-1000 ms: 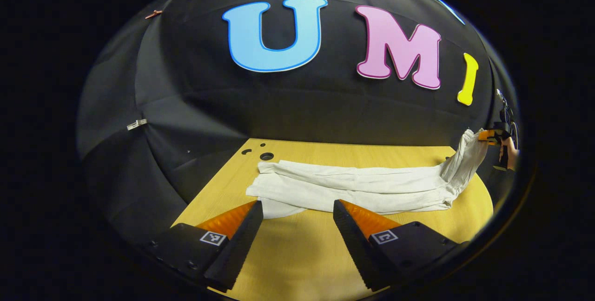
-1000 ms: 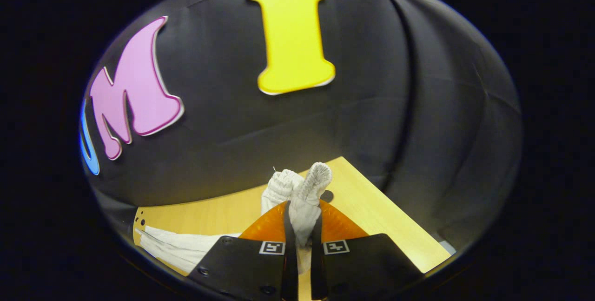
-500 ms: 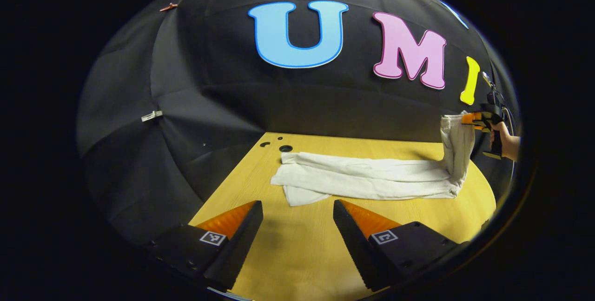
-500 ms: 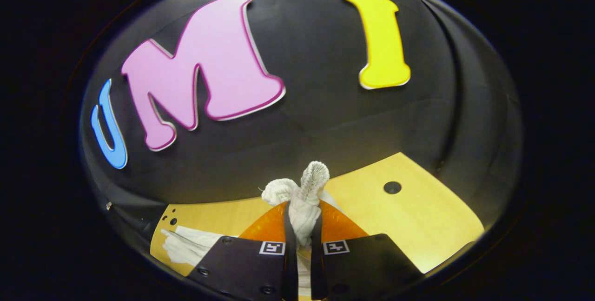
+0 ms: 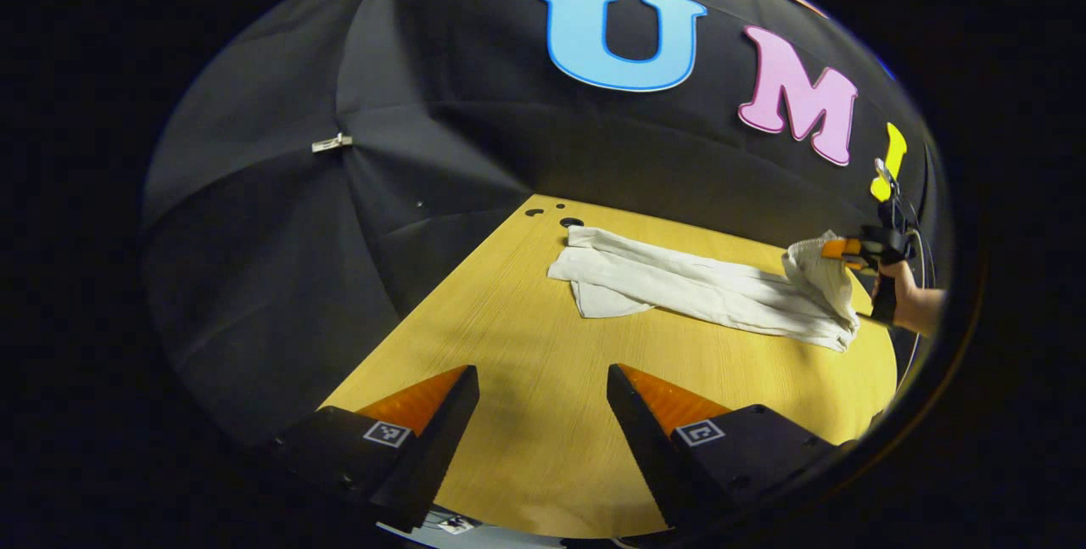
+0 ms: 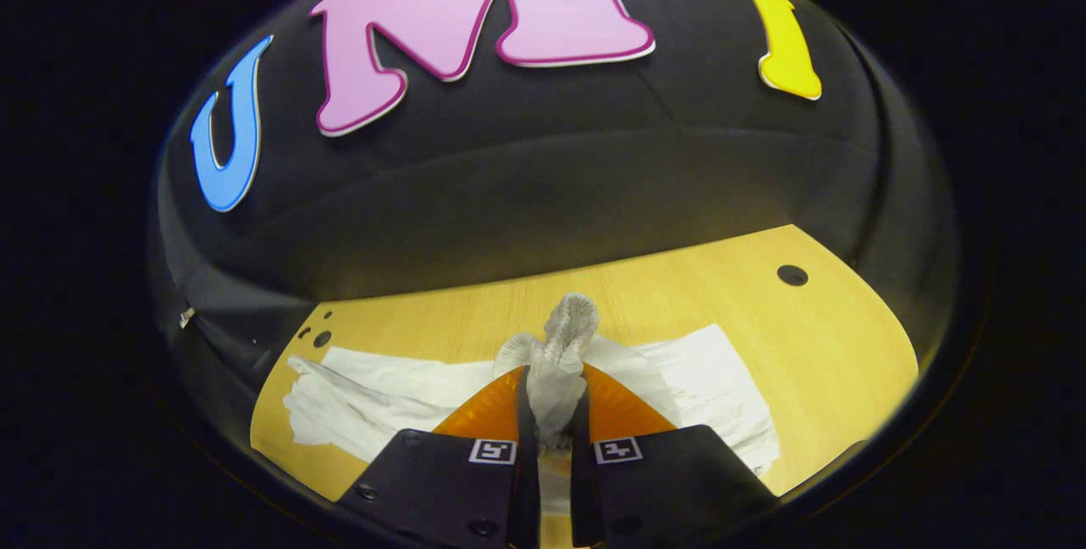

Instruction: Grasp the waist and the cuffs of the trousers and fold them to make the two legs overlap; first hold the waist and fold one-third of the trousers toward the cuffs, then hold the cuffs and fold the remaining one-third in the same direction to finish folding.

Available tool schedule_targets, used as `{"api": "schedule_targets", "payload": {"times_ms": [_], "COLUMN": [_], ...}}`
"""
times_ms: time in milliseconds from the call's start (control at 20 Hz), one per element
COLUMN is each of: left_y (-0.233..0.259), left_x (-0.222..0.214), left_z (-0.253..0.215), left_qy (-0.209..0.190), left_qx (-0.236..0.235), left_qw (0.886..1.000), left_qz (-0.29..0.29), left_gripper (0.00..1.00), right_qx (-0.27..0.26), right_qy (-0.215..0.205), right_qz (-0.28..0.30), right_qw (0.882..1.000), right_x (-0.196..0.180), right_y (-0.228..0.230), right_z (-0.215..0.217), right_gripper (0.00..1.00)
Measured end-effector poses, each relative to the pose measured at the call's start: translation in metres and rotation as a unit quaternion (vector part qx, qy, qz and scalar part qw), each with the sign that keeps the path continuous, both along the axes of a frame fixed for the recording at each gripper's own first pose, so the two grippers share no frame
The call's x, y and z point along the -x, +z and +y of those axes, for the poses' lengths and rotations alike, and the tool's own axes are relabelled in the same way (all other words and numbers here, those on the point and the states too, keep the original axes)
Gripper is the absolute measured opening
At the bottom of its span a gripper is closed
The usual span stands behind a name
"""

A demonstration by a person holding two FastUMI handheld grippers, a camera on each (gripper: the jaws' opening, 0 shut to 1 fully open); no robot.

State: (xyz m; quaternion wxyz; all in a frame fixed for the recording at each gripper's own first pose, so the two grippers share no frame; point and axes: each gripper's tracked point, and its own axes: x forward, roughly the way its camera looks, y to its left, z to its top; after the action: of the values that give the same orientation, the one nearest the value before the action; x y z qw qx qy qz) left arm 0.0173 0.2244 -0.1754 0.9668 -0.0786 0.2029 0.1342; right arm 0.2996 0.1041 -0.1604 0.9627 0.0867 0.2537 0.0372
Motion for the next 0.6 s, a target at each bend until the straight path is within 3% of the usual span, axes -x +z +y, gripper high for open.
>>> {"api": "schedule_targets", "payload": {"times_ms": [100,150,200,250,300,350,400,450,550,600], "left_y": [-0.002,-0.002,-0.002,-0.002,-0.002,-0.001,-0.001,0.001,0.004,0.006], "left_x": [0.004,0.004,0.004,0.003,0.004,0.002,-0.004,-0.008,-0.014,-0.02], "left_z": [0.004,0.005,0.006,0.007,0.006,0.003,0.001,-0.003,-0.01,-0.013], "left_qy": [0.005,0.006,0.007,0.008,0.008,0.008,0.007,0.003,-0.005,-0.01], "left_qx": [0.006,0.009,0.014,0.018,0.024,0.03,0.036,0.041,0.045,0.045], "left_qw": [1.0,1.0,1.0,1.0,1.0,0.999,0.999,0.999,0.999,0.999], "left_qz": [-0.002,-0.004,-0.006,-0.009,-0.011,-0.014,-0.016,-0.019,-0.024,-0.028], "left_gripper": [0.96,0.95,0.96,0.96,0.96,0.96,0.95,0.96,0.95,0.95], "right_qx": [0.004,0.006,0.005,0.002,0.001,0.0,0.001,0.003,0.011,0.015], "right_qy": [0.008,0.011,0.015,0.019,0.021,0.025,0.031,0.038,0.044,0.04], "right_qz": [0.016,0.023,0.029,0.036,0.043,0.048,0.05,0.05,0.049,0.046], "right_qw": [1.0,1.0,0.999,0.999,0.999,0.999,0.998,0.998,0.998,0.998], "right_x": [0.007,0.012,0.014,0.018,0.022,0.026,0.031,0.035,0.045,0.048], "right_y": [-0.017,-0.025,-0.03,-0.035,-0.039,-0.042,-0.044,-0.044,-0.041,-0.036], "right_z": [0.012,0.018,0.022,0.027,0.032,0.037,0.042,0.046,0.045,0.04], "right_gripper": [0.21,0.13,0.15,0.31,0.39,0.32,0.48,0.52,0.73,0.91]}}
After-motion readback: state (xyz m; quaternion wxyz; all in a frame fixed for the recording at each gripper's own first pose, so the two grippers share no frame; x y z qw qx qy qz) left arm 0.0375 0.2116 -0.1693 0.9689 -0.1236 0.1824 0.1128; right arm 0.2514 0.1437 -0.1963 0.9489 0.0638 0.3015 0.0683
